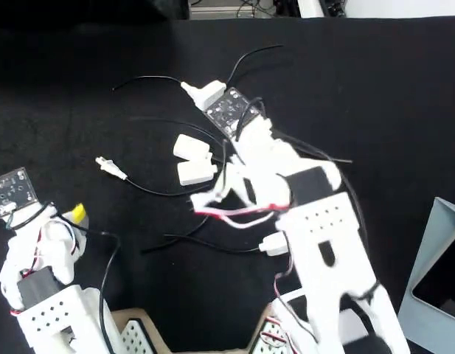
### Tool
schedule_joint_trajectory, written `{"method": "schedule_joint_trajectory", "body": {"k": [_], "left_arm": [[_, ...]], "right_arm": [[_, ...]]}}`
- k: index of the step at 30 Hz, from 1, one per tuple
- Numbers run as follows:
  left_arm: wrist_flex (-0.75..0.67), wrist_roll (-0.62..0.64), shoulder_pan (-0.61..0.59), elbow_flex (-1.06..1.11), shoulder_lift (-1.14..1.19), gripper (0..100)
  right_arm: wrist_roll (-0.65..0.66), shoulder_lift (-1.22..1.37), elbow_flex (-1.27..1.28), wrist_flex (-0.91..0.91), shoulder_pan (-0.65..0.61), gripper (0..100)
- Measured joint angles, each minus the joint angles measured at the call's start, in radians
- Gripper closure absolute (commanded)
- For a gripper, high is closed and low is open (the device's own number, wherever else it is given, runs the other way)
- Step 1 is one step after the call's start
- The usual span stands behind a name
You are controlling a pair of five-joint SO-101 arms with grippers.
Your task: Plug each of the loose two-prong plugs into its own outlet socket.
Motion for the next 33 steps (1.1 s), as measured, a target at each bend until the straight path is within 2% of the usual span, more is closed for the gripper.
{"method": "schedule_joint_trajectory", "body": {"k": [3, 8, 13, 16, 21, 30, 33], "left_arm": [[0.0, 0.055, 0.058, -0.051, 0.0, 71], [-0.008, 0.129, 0.221, -0.124, 0.0, 71], [-0.126, 0.21, 0.364, -0.157, 0.0, 71], [-0.209, 0.247, 0.42, -0.158, 0.0, 71], [-0.244, 0.269, 0.542, -0.158, 0.0, 71], [-0.242, 0.267, 0.713, -0.157, -0.038, 71], [-0.183, 0.255, 0.766, -0.158, -0.114, 72]], "right_arm": [[-0.086, -0.034, 0.0, -0.052, -0.057, 98.7], [-0.224, -0.078, 0.0, -0.141, -0.138, 98.7], [-0.318, -0.12, 0.017, -0.172, -0.253, 98.7], [-0.336, -0.137, 0.068, -0.207, -0.319, 98.7], [-0.342, -0.164, 0.186, -0.328, -0.371, 98.7], [-0.345, -0.192, 0.276, -0.417, -0.374, 98.7], [-0.342, -0.192, 0.282, -0.416, -0.376, 98.7]]}}
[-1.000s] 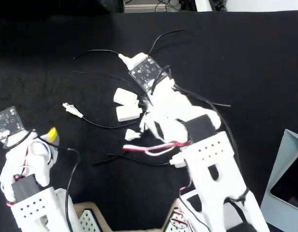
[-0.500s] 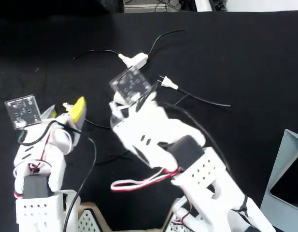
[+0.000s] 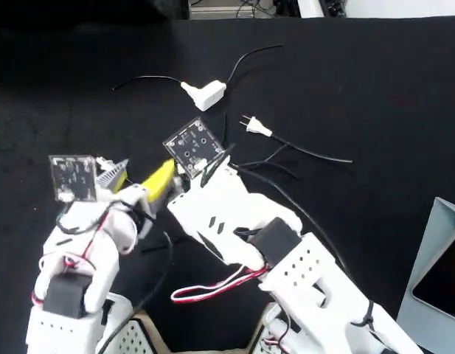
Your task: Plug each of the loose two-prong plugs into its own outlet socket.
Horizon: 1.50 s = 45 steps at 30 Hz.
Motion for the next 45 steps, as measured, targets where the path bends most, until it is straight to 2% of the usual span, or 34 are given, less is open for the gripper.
{"method": "schedule_joint_trajectory", "body": {"k": [5, 8, 12, 16, 25, 34, 38, 45], "left_arm": [[0.1, -0.074, 0.058, 0.0, -0.189, 72], [0.143, -0.074, 0.057, -0.002, -0.212, 72], [0.147, -0.081, -0.058, -0.002, -0.161, 72], [0.147, -0.086, -0.204, -0.002, -0.054, 72], [0.061, -0.279, -0.288, -0.057, 0.318, 71], [0.095, -0.499, -0.334, -0.384, 0.792, 71], [0.129, -0.615, -0.282, -0.54, 1.019, 71], [0.129, -0.723, -0.15, -0.749, 1.338, 71]], "right_arm": [[0.0, 0.0, 0.012, -0.002, 0.0, 98.7], [0.0, 0.002, 0.017, 0.0, 0.0, 98.7], [0.0, 0.0, 0.017, 0.028, 0.003, 98.7], [0.0, 0.0, 0.017, 0.032, 0.089, 98.7], [-0.038, 0.002, 0.068, 0.011, 0.258, 98.7], [-0.048, 0.16, 0.075, -0.11, 0.362, 98.7], [-0.048, 0.241, 0.075, -0.123, 0.405, 98.7], [-0.048, 0.293, 0.043, -0.124, 0.482, 98.7]]}}
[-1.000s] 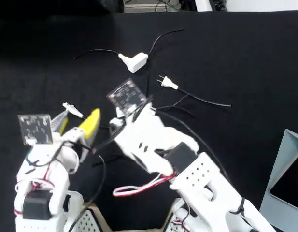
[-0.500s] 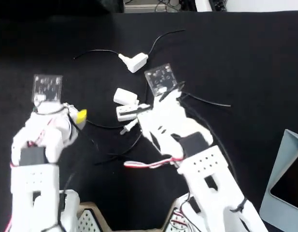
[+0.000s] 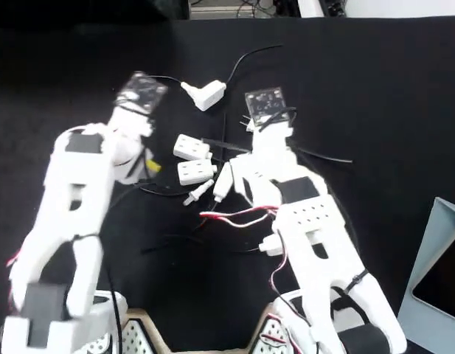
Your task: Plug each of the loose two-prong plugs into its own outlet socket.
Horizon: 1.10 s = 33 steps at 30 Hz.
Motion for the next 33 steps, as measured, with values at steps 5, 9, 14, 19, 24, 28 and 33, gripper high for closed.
{"method": "schedule_joint_trajectory", "body": {"k": [5, 9, 14, 19, 24, 28, 33], "left_arm": [[-0.043, -0.068, 0.071, -0.1, 0.193, 71], [-0.118, -0.132, 0.101, -0.138, 0.324, 71], [-0.157, -0.184, 0.129, -0.189, 0.411, 71], [-0.175, -0.184, 0.13, -0.25, 0.471, 71], [-0.196, -0.186, 0.13, -0.269, 0.491, 71], [-0.143, -0.215, 0.138, -0.267, 0.45, 71], [-0.064, -0.235, 0.18, -0.267, 0.371, 71]], "right_arm": [[0.0, 0.002, -0.003, -0.005, 0.032, 98.7], [0.0, 0.002, -0.003, -0.005, 0.044, 98.7], [0.0, 0.003, -0.003, -0.005, 0.043, 98.7], [0.0, 0.003, -0.003, -0.005, 0.043, 98.7], [0.0, 0.003, -0.003, -0.005, 0.043, 98.7], [0.0, 0.003, -0.003, -0.005, 0.043, 98.7], [0.0, 0.003, -0.003, -0.005, 0.043, 98.7]]}}
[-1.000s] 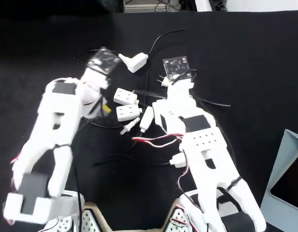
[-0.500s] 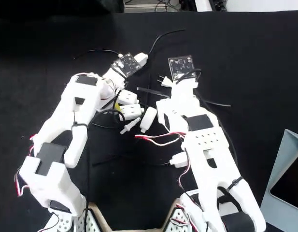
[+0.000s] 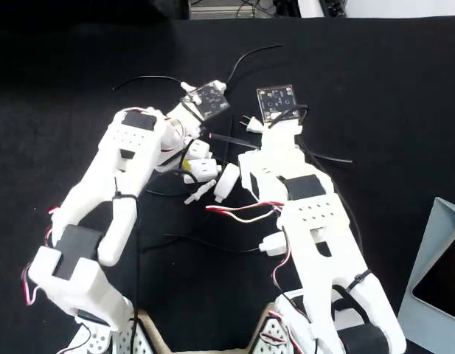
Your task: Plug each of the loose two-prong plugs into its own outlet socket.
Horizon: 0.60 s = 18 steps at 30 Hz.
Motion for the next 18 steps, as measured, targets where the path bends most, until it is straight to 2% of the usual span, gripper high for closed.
{"method": "schedule_joint_trajectory", "body": {"k": [4, 12, 18], "left_arm": [[-0.017, -0.006, 0.031, 0.002, 0.026, 71], [-0.077, -0.011, 0.031, -0.054, 0.227, 72], [-0.074, 0.029, 0.04, -0.078, 0.247, 82]], "right_arm": [[0.0, 0.0, 0.0, 0.0, 0.0, 98.7], [0.0, 0.0, 0.0, 0.0, 0.0, 98.7], [0.0, 0.0, 0.0, 0.0, 0.0, 98.7]]}}
